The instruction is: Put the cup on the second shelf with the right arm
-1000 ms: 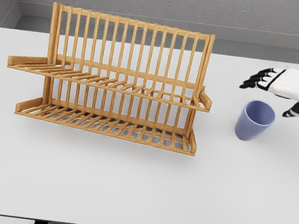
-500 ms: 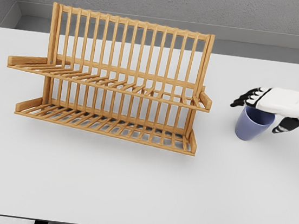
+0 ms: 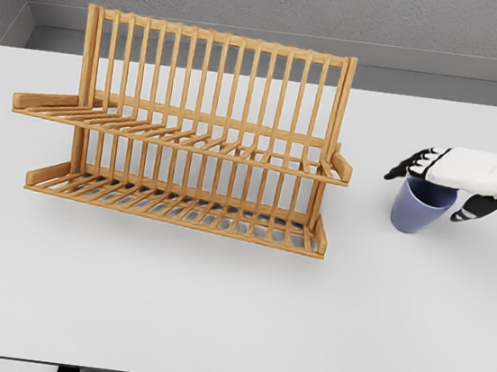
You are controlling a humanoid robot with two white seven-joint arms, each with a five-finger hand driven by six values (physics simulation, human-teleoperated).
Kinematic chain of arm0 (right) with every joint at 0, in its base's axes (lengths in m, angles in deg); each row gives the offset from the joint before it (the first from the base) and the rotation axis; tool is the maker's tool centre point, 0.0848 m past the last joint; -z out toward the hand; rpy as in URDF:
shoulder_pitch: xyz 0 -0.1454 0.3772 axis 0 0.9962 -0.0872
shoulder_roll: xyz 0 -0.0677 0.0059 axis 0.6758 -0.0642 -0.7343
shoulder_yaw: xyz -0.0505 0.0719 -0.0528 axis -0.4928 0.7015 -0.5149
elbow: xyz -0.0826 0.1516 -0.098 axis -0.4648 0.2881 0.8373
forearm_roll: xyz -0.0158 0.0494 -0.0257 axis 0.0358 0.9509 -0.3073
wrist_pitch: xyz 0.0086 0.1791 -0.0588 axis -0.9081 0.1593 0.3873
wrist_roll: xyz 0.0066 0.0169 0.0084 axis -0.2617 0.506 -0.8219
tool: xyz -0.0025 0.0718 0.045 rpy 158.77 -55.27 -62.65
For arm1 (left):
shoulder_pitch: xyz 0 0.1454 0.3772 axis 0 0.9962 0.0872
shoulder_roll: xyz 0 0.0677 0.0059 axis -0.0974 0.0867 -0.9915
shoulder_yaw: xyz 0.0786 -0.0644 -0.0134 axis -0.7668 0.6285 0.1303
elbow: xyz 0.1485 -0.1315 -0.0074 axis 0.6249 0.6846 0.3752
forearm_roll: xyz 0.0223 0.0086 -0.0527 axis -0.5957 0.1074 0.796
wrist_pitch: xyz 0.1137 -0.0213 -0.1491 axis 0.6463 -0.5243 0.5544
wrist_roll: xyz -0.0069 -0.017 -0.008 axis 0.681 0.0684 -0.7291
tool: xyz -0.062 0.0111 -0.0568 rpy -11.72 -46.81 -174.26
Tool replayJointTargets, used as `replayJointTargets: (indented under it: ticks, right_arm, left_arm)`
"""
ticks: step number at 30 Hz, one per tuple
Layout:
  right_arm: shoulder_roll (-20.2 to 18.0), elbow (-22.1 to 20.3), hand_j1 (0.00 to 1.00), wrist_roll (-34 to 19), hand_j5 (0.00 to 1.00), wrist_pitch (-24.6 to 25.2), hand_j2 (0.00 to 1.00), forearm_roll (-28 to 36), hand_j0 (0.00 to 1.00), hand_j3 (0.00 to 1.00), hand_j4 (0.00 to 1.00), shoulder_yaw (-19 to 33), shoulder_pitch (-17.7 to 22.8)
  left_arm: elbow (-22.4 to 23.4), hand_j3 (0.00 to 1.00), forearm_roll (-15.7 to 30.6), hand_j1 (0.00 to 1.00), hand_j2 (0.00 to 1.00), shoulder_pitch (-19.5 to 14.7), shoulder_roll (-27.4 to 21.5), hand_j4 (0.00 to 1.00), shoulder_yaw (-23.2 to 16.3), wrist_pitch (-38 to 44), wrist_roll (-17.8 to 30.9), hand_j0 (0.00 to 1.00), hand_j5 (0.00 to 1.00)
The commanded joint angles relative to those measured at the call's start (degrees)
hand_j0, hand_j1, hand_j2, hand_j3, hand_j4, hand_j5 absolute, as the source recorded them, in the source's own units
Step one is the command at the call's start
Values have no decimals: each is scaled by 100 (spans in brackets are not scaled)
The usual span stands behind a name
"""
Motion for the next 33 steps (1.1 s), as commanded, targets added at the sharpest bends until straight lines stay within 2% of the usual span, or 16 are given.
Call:
replayJointTargets:
  ticks: [1, 2, 4, 9, 24, 31, 33]
  right_arm:
    - [-5, -15, 77, 2, 77, 15, 77, 31, 77, 77, 77, -10, 0]
    - [-5, -15, 69, 2, 69, 15, 69, 31, 69, 69, 69, -10, 0]
    - [-5, -6, 69, 2, 69, 15, 69, 31, 69, 69, 69, -10, 0]
    - [12, -15, 57, 2, 57, 15, 57, 31, 57, 57, 57, -10, -9]
    - [3, -41, 57, 2, 57, 15, 57, 31, 57, 57, 57, 87, -422]
    - [-49, -59, 58, 2, 58, 15, 58, 39, 58, 58, 58, 412, -466]
    - [-67, -304, 58, 2, 58, 15, 58, 39, 58, 58, 58, 456, -457]
  left_arm:
    - [5, 100, 3, 100, 100, 0, 0, 100, 0, -1, 2, 100, 100]
    - [-4, 100, 3, 100, 100, 0, 0, 100, 0, -1, 2, 100, 100]
    - [4, 100, 3, 100, 100, 0, 0, 100, 0, -1, 2, 100, 100]
    - [4, 100, 3, 100, 100, 0, 0, 100, 0, -1, 2, 100, 100]
    - [-4, 100, 3, 100, 100, 0, 0, 100, 0, -1, 2, 100, 100]
    - [5, 100, 3, 100, 100, 0, 0, 100, 0, -1, 2, 100, 100]
    - [4, 100, 3, 100, 100, 0, 0, 100, 0, -1, 2, 100, 100]
